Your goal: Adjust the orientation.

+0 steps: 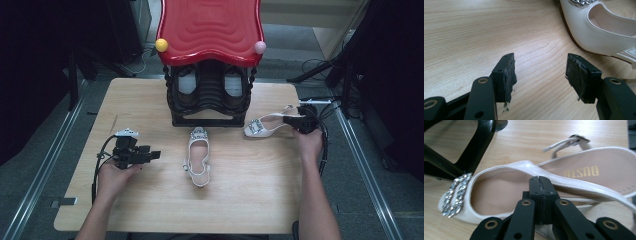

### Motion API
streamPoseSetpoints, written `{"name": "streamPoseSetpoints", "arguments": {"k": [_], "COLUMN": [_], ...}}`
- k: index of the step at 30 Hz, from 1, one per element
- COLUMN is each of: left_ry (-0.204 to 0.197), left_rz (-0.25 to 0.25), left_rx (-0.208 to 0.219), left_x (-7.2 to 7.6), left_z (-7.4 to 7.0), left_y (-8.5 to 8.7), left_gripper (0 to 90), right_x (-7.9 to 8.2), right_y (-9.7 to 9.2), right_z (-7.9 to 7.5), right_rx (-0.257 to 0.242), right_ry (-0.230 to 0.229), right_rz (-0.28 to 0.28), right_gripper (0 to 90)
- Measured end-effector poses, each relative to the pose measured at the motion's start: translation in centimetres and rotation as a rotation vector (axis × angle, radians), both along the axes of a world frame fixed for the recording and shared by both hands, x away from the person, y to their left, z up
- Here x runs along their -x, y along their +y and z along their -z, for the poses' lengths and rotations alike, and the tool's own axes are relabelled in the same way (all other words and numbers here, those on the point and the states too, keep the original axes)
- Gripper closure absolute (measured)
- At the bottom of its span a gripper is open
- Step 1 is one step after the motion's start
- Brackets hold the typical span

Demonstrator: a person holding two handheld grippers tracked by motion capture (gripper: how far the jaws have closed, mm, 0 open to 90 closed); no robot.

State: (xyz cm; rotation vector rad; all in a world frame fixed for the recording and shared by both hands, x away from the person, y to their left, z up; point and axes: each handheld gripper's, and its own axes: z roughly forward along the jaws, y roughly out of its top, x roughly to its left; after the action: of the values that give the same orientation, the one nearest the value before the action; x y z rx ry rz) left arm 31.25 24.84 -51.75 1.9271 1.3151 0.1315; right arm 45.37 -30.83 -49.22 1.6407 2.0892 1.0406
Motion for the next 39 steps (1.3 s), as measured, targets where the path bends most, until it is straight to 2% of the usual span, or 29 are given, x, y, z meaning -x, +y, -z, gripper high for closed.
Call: {"name": "streamPoseSetpoints", "arguments": {"k": [3,6,9,14,19,21,25,27,28,32,36,39], "left_ry": [0.0,-0.003,-0.01,-0.019,-0.029,-0.014,-0.024,-0.024,-0.022,-0.02,-0.024,-0.021], "left_rz": [0.003,0.005,0.0,-0.005,-0.013,-0.004,0.007,0.012,0.015,0.03,0.03,0.027], "left_rx": [0.0,-0.001,0.005,0.017,0.05,0.041,0.042,0.04,0.041,0.032,0.041,0.037], "left_x": [0.0,0.0,-0.1,-0.2,-0.4,-0.6,-0.9,-1.1,-1.1,-1.4,-1.5,-1.5], "left_z": [0.0,-0.1,-0.1,-0.2,-0.2,-0.3,-0.5,-0.4,-0.4,-0.4,-0.3,-0.3], "left_y": [-0.1,0.0,-0.1,0.0,0.1,0.0,-0.2,-0.5,-0.6,-0.9,-1.0,-1.0], "left_gripper": [40.8,40.8,40.8,41.0,41.2,41.4,41.4,41.5,41.5,41.5,41.5,41.5], "right_x": [0.1,0.3,0.5,1.2,1.9,2.1,2.5,2.7,2.8,3.1,3.2,3.2], "right_y": [0.1,0.1,0.2,0.4,0.5,0.5,0.4,0.4,0.5,1.1,1.1,0.7], "right_z": [0.3,0.4,0.6,0.5,0.6,0.7,0.7,0.8,0.8,0.7,0.5,0.0], "right_rx": [-0.004,-0.009,-0.028,-0.02,-0.014,-0.013,-0.042,-0.106,-0.112,-0.07,-0.065,-0.057], "right_ry": [0.023,0.026,0.042,0.046,0.055,0.056,0.061,0.063,0.067,0.058,0.044,0.015], "right_rz": [-0.012,-0.021,-0.031,-0.043,-0.048,-0.049,-0.057,-0.078,-0.076,-0.084,-0.081,-0.072], "right_gripper": [90.0,90.0,90.0,90.0,90.0,90.0,90.0,90.0,89.6,89.7,89.7,89.7]}}
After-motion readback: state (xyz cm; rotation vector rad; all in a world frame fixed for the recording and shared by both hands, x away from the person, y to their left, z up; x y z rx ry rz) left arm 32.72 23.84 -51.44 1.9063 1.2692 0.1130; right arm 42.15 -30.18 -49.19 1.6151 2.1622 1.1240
